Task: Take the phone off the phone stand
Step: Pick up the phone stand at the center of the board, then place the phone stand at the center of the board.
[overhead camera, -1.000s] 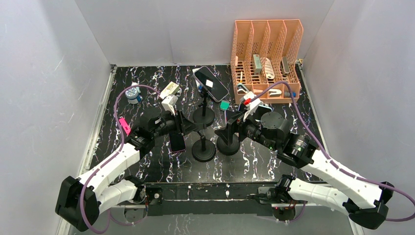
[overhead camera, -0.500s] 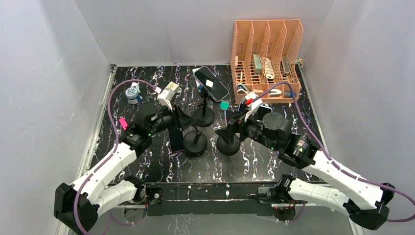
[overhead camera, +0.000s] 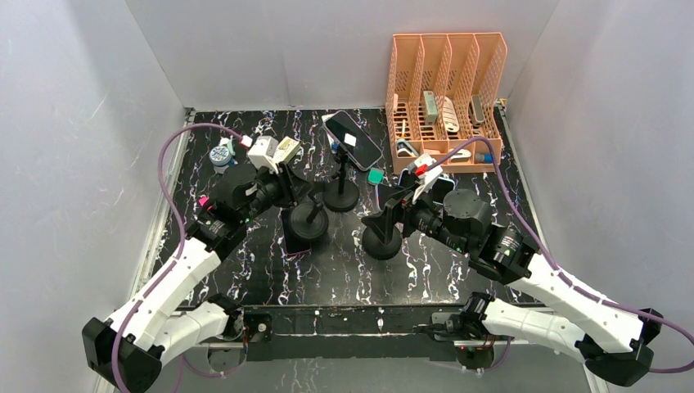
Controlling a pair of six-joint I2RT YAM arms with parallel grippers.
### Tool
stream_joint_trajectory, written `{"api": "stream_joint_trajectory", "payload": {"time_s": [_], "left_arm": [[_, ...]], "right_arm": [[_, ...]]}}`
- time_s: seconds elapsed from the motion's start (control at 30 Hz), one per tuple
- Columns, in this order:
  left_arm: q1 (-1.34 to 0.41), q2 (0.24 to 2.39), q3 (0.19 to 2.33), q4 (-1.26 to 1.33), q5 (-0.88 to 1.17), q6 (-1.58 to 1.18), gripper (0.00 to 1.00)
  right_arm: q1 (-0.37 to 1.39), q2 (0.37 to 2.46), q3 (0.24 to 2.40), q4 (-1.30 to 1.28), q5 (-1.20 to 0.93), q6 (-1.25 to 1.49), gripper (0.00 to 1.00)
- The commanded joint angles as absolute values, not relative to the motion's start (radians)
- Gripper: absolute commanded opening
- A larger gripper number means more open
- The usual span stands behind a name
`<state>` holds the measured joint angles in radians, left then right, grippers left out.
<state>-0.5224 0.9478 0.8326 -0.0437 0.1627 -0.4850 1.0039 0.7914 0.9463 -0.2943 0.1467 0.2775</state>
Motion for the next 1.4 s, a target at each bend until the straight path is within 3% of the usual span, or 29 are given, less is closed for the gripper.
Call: {"api": "stream_joint_trajectory", "payload": {"time_s": [0.0, 0.2, 0.53, 0.87, 1.37], "left_arm": [[-0.525, 0.932, 0.944, -0.099, -0.047, -0.430, 0.00], [-0.477, 1.004, 1.027, -0.162, -0.175, -0.428, 0.00], [-0.249, 1.165, 1.078, -0.045, -0.059, -0.530, 0.00], [-0.179, 1.347, 1.190, -0.005, -0.069, -0.554, 0.00], [-0.119, 1.406, 1.107, 0.098, 0.000, -0.679, 0.00]], "right_arm": [[1.006, 0.775, 0.975, -0.276, 0.140, 0.284, 0.99], [1.006, 0.775, 0.977, -0.272, 0.127, 0.285, 0.99], [1.006, 0.776, 0.972, -0.269, 0.115, 0.275, 0.99], [1.006, 0.787, 0.971, -0.262, 0.105, 0.248, 0.99], [1.006, 0.784, 0.961, -0.254, 0.118, 0.225, 0.99]]}}
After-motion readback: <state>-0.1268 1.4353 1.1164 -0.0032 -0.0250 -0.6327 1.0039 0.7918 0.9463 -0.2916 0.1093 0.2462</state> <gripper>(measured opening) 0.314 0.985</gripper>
